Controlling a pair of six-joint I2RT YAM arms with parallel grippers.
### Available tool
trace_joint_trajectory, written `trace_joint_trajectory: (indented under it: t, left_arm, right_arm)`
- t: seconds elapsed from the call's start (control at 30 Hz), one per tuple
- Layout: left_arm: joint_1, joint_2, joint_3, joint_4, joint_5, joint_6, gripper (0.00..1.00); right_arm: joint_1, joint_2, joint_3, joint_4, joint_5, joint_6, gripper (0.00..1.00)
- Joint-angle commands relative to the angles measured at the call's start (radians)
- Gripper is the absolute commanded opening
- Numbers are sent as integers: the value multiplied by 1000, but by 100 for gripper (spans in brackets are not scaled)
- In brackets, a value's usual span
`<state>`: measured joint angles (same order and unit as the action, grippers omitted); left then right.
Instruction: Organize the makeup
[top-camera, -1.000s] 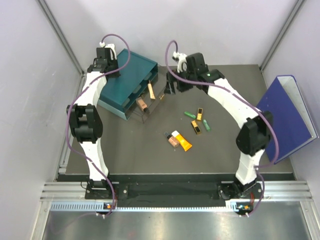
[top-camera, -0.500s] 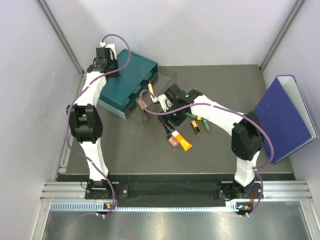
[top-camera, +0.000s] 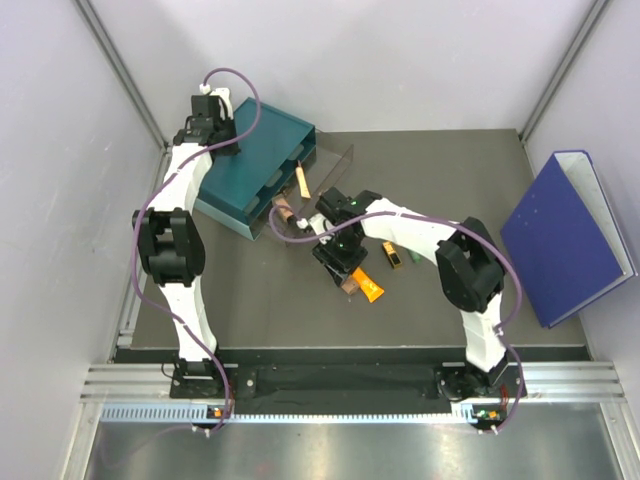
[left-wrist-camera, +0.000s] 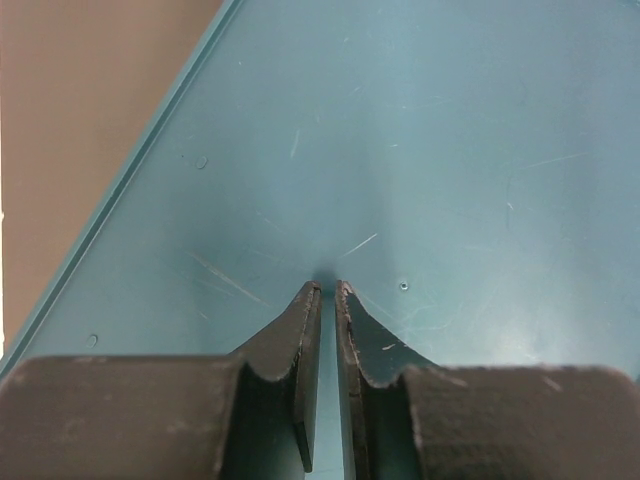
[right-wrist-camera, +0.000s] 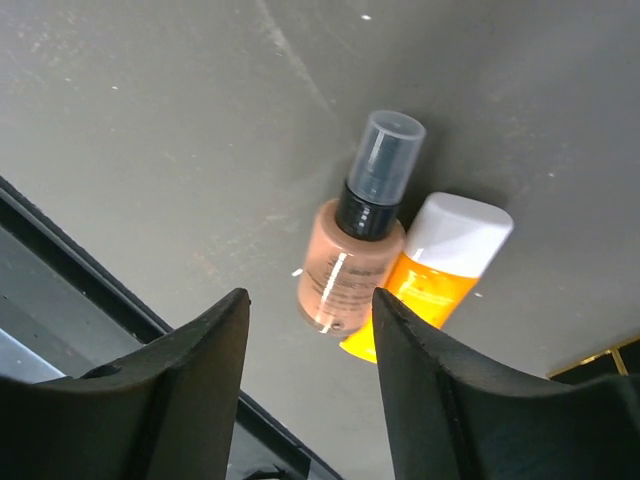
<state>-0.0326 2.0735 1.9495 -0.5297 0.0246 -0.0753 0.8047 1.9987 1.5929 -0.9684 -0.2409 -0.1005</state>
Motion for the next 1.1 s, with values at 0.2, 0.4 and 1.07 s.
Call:
trace_joint_trajectory:
  t: [0.2,0.4,1.07]
  left_arm:
    - [-13,77,-63,-185,95,-8,17]
    - [-13,77,-69,-181,104,-7,18]
    - [-13,91,-41,-196,92,2,19]
  right_arm:
    - [57,84,13,33,66,50,50]
    - [111,161,13,13,192,47,51]
    - [123,-228,67,-18,109,-90,0]
